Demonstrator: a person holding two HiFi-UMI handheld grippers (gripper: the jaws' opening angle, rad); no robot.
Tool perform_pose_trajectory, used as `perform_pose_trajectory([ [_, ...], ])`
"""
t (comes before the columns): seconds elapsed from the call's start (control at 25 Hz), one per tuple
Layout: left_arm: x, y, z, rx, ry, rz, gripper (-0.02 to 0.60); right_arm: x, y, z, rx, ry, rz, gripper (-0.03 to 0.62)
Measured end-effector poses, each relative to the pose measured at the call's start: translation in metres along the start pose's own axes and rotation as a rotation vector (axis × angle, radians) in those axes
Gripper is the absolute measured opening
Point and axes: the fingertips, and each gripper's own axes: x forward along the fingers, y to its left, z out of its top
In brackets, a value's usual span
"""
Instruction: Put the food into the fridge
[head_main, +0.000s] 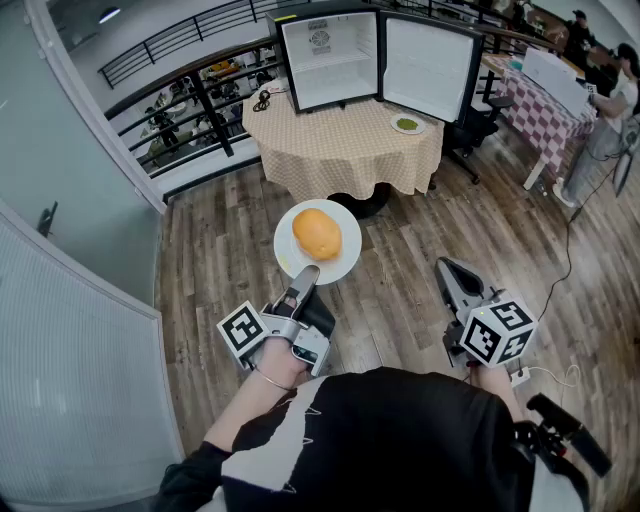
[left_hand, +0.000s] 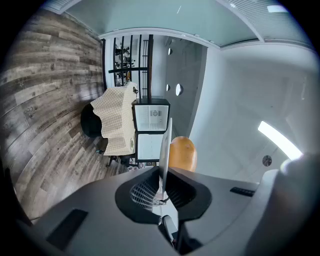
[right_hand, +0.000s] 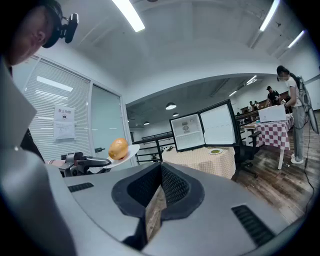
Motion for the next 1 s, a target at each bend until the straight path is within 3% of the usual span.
perform_pose_trajectory([
  [0.48, -0.002, 0.012, 0.004, -0.002, 0.008, 0.008, 0.026, 0.01, -0.002, -0.011, 0.008, 0.001, 0.001, 0.015],
  [0.68, -0.001, 0.011, 0.004, 0.053, 0.027, -0.005, 0.026, 0.014, -0.01, -0.016, 0.075, -0.049, 0.035, 0.015],
  [1.0, -0.007, -0.001, 0.07, 0.062, 0.078, -0.039, 0.026, 0.062, 0.037, -0.008, 0.083, -0.047, -0.021, 0.015],
])
